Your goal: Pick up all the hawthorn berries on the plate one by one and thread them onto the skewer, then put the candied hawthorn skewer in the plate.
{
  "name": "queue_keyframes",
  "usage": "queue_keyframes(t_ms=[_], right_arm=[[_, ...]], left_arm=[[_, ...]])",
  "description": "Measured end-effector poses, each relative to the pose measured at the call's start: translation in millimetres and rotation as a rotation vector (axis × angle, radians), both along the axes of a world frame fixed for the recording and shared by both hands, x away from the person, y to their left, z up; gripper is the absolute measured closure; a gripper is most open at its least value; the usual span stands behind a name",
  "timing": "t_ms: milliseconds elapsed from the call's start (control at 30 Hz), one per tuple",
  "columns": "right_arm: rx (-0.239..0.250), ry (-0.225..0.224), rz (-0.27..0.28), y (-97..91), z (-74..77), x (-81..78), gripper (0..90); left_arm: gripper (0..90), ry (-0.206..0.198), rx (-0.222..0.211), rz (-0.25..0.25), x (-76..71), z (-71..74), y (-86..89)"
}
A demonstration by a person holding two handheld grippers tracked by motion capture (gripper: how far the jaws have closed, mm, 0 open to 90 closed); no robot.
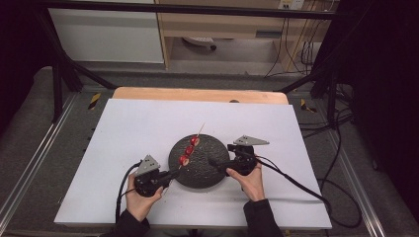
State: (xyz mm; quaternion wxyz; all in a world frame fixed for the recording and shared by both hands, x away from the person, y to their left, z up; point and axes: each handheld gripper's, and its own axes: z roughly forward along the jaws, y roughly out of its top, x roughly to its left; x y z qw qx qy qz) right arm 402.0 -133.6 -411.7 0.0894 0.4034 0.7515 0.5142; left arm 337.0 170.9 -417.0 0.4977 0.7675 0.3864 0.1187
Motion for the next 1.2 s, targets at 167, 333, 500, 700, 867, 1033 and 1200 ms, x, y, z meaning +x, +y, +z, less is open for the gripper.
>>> queue_keyframes(t_ms=[167, 333, 500, 700, 867, 1033, 1200], right_arm=[[-0.121, 0.002, 0.022, -14.0, -7.1, -4.3, 0.7], [-0.221, 0.013, 0.022, -36.8, -18.6, -11.2, 1.0], [-0.237, 0.015, 0.017, -61.9, -28.4, -18.4, 1.0], [-0.24, 0.012, 0.005, -84.9, -35.2, -25.8, 1.0], [-0.242, 0.016, -0.015, -96.1, -38.6, -30.9, 1.1], [-0.243, 0.017, -0.018, -102.7, -40.6, -33.9, 1.2], [-0.242, 0.023, -0.019, -104.8, -41.6, -35.4, 1.2]], left_arm=[[88.7, 0.023, 0.015, -0.005, 2.9, 5.3, 4.6], [88.7, 0.039, 0.022, -0.016, 7.2, 14.8, 7.7], [88.7, 0.045, 0.059, -0.019, 14.6, 24.9, 6.8], [88.7, 0.059, 0.126, -0.035, 23.4, 28.9, -0.3], [88.6, 0.084, 0.164, -0.046, 32.5, 27.1, -8.4], [88.7, 0.101, 0.21, -0.054, 39.6, 26.5, -15.6], [88.6, 0.132, 0.242, -0.055, 47.3, 23.0, -21.6]])
